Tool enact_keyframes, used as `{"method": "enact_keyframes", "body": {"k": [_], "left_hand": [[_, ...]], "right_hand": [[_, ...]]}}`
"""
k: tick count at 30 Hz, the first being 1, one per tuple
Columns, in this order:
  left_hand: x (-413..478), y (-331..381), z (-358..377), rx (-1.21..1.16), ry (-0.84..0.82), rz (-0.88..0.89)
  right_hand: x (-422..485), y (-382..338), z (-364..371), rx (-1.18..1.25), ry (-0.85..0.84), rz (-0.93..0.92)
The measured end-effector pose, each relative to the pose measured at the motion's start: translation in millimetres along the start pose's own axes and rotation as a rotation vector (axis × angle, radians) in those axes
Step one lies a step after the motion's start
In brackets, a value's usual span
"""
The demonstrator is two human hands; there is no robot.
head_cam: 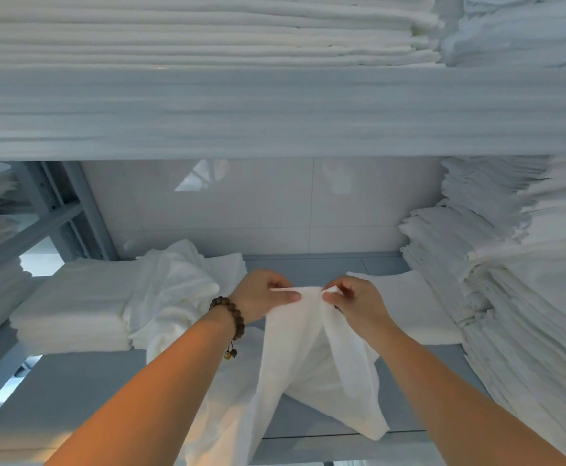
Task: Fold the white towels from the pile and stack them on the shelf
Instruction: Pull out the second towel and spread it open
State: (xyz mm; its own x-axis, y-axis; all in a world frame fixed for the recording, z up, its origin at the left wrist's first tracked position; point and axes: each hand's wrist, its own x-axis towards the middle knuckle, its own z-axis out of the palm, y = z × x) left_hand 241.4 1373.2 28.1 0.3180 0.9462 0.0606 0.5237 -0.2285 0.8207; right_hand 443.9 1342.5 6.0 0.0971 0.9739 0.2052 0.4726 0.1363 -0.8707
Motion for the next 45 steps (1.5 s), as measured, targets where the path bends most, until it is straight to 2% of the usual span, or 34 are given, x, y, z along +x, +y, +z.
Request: {"method": "enact_keyframes", "body": {"k": [4,8,10,13,18,21,26,29,32,34,36,40,45], "left_hand": [[-5.4,-7.9,-4.7,-0.162,0.088,-0.066],[-7.7,-3.9,11.6,-0.256,0.241,-0.13],[-9.6,1.3,22.3,-0.288,0.295,-0.157],[-14.1,14.0,37.2,-0.453,0.26,-0.176],[-18.1,17.7,41.7,-0.448,0.28,-0.152],[-22.0,18.8,41.1,-0.502,0.29,-0.151],[-28.6,9.9,27.3,-0.359,0.258,-0.083],[-32.5,4.9,16.6,-0.202,0.235,-0.022],[-40.3,7.6,6.2,-0.108,0.146,0.093],[-46.3,11.3,-1.9,-0.021,0.12,0.151],[-51.4,14.6,-12.2,0.111,0.124,0.19],[-65.3,20.9,-31.5,0.496,0.108,0.234],[-84.1,21.2,-49.1,0.696,0.134,0.187]], "right_hand": [[2.5,6.1,1.4,-0.011,0.104,0.04],[1.3,-2.4,11.0,0.023,0.344,0.101],[-2.9,-13.4,18.6,0.05,0.391,0.082],[-12.5,-27.0,35.6,0.09,0.361,0.018],[-25.4,-28.8,52.7,0.159,0.272,-0.02],[-31.8,-26.3,59.2,0.119,0.182,-0.053],[-34.6,-29.3,54.3,0.255,0.051,-0.03],[-29.0,-32.8,35.7,0.204,0.039,-0.084],[-20.4,-34.4,20.9,0.043,-0.165,-0.175],[-16.3,-34.8,15.4,-0.017,-0.336,-0.175],[-14.0,-37.2,14.1,-0.026,-0.429,-0.168],[-16.7,-46.2,26.6,0.021,-0.414,-0.224],[-23.9,-52.5,50.8,0.233,-0.412,-0.271]]}}
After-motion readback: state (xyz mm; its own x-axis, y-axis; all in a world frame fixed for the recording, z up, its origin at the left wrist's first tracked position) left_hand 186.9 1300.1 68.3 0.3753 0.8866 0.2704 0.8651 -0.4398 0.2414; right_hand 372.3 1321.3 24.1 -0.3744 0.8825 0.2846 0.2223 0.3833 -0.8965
